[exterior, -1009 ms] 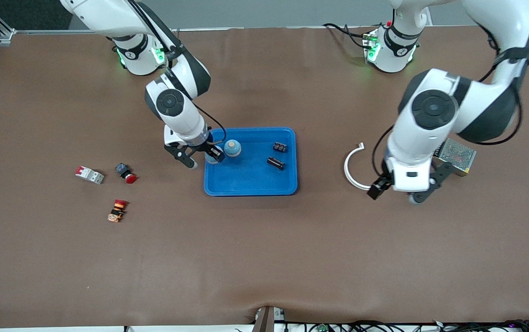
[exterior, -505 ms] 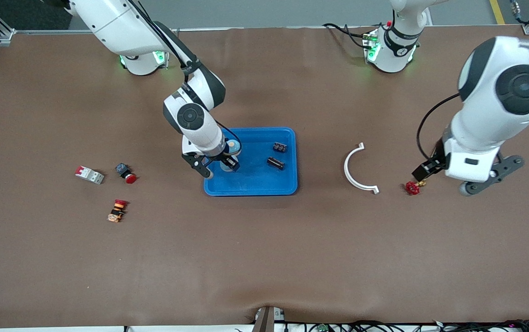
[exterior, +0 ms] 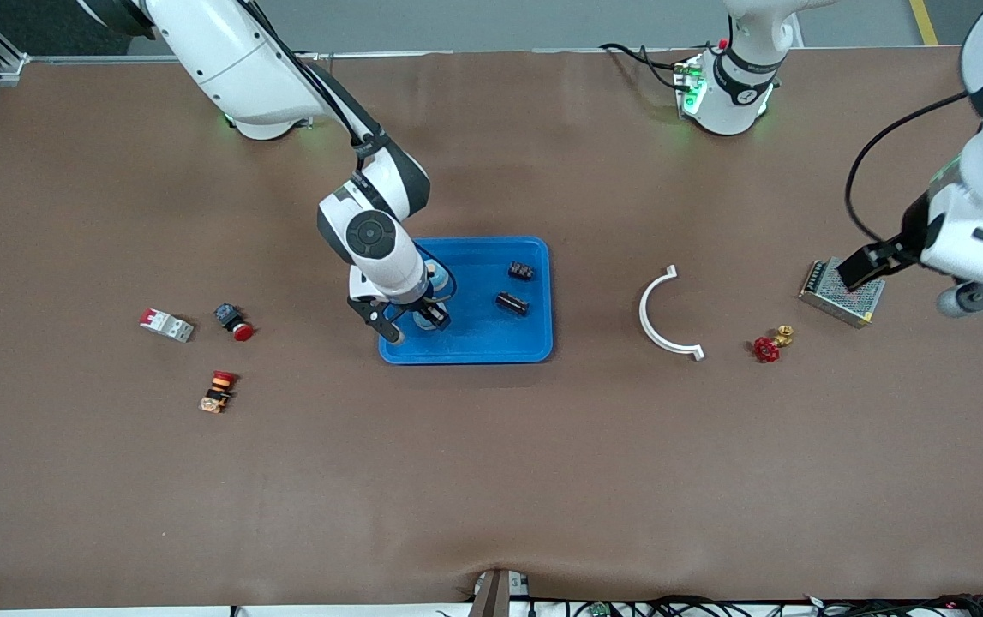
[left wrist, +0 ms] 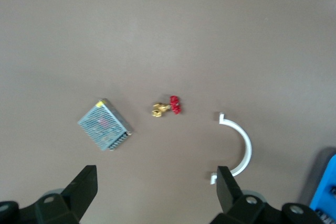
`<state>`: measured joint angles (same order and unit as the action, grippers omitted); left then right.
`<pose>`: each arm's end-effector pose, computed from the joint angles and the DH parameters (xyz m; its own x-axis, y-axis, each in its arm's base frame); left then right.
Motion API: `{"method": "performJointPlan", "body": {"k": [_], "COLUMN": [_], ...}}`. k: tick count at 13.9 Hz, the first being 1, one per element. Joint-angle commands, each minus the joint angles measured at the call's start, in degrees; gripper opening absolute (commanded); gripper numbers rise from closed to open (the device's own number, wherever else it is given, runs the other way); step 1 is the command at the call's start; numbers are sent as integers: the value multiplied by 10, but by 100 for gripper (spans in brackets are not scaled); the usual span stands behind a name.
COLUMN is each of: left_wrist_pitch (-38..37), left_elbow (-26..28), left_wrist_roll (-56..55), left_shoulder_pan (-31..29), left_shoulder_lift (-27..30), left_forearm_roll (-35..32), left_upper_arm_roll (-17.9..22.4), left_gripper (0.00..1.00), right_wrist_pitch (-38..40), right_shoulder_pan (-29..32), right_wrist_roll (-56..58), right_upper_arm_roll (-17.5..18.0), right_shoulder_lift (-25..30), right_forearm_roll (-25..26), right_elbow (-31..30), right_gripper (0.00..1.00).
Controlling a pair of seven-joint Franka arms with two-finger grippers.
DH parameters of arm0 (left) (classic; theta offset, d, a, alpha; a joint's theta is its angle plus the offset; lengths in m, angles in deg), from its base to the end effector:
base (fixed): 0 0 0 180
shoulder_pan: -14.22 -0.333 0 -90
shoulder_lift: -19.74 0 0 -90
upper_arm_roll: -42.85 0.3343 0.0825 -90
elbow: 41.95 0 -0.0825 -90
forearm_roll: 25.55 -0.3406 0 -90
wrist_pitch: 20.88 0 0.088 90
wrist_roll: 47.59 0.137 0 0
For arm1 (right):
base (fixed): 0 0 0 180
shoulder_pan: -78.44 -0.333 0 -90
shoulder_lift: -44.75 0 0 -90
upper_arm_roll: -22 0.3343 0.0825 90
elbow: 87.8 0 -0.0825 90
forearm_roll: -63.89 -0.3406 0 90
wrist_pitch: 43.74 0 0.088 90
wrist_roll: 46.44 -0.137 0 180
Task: Place electrolytic capacitor and blue bell in tray
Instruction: 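Carry the second bell into the tray with the right gripper while the left gripper withdraws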
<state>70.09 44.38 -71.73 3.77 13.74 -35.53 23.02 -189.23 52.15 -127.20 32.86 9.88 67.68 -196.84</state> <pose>0.5420 -0.0555 0.5908 0.9677 0.2490 0.0403 0.2522 -0.9584 -0.1333 0.4978 0.3682 0.2049 0.7363 -0.6739 -0.0609 -0.6766 -0.7346 -0.0511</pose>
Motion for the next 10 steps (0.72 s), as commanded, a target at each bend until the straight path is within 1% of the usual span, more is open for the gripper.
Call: {"method": "performJointPlan", "body": {"k": [1,3,4,5,7,8,9,10], "left_wrist_pitch": [-27,-44,-53,-66,-72,-73,-83,-93], "left_elbow": [8,9,9,9,9,9,9,10], "left_wrist_roll": [54,100,124,133,141,148,149,152], "left_shoulder_pan": [55,90,98,102,118,122,127,128], "left_shoulder_lift": [43,65,74,77,86,92,96,98], "left_forearm_roll": [40,79,84,84,83,82,82,82], "left_upper_arm_roll": [77,144,161,166,181,180,178,178], "left_gripper": [100,100,100,100,100,100,100,100], "right_wrist_pitch": [1,1,1,1,5,9,23,54], "right_shoulder_pan": [-27,-30,-29,-29,-29,-24,-19,-11], "right_wrist_roll": [-24,-38,-41,-42,-37,-27,-14,8], "right_upper_arm_roll": [-24,-24,-24,-24,-25,-25,-25,-24], "right_shoulder_lift": [-15,-21,-21,-21,-19,-17,-16,-15], "right_forearm_roll": [13,13,13,12,14,18,25,28], "right_elbow": [22,31,32,33,34,37,44,58], "right_gripper": [0,0,8,99,100,100,100,100]}}
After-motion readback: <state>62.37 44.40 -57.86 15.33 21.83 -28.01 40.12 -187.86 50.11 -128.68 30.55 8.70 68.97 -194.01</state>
